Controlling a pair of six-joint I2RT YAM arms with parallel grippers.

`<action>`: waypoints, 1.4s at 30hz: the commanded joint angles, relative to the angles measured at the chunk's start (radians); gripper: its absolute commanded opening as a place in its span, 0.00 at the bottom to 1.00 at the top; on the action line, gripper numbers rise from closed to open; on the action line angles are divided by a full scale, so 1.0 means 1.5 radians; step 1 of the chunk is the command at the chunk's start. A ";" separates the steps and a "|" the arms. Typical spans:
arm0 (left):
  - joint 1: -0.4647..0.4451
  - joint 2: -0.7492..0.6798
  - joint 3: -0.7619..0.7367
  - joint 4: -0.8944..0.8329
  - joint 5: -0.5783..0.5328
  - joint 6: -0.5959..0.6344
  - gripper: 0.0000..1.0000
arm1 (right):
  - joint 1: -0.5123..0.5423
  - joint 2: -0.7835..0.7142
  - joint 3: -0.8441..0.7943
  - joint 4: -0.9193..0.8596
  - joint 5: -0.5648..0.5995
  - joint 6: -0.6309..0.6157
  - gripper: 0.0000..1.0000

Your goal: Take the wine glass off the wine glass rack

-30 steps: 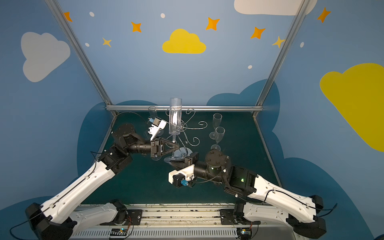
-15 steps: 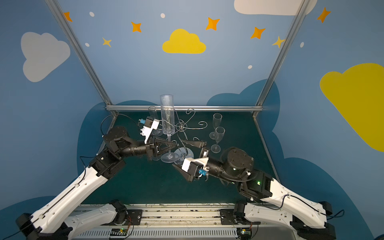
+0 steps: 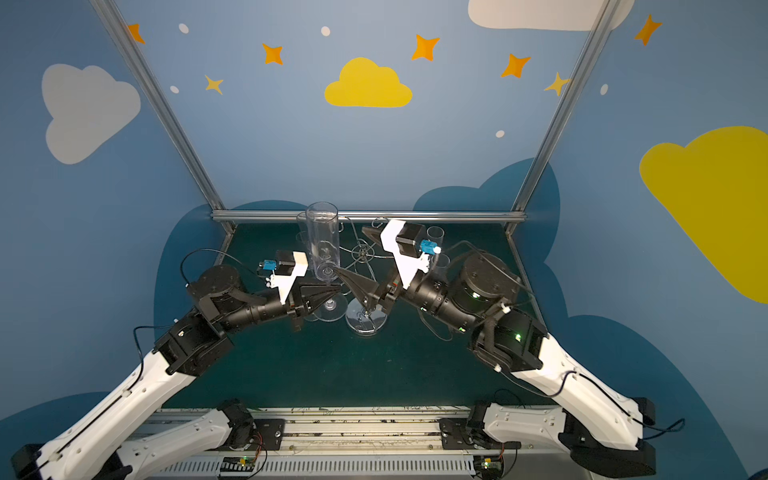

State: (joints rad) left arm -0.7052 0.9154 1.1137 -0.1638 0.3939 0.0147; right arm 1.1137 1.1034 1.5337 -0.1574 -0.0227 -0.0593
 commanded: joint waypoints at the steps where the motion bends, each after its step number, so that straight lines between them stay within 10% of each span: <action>1: -0.014 -0.012 0.003 -0.008 -0.066 0.074 0.03 | -0.010 0.029 0.027 -0.016 -0.051 0.060 0.80; 19: -0.051 -0.011 -0.020 -0.016 -0.133 0.118 0.03 | -0.038 0.071 0.036 0.046 -0.101 0.127 0.64; 32: -0.075 -0.011 -0.010 -0.032 -0.151 0.133 0.04 | -0.043 0.055 0.010 0.066 -0.106 0.111 0.28; 42: -0.080 -0.052 -0.036 -0.012 -0.176 0.113 0.49 | -0.044 -0.002 -0.052 0.065 -0.106 0.065 0.23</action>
State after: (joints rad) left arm -0.8223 0.8757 1.0798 -0.2085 0.1520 0.1940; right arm 1.0481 1.1534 1.4742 -0.0940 -0.1841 0.0662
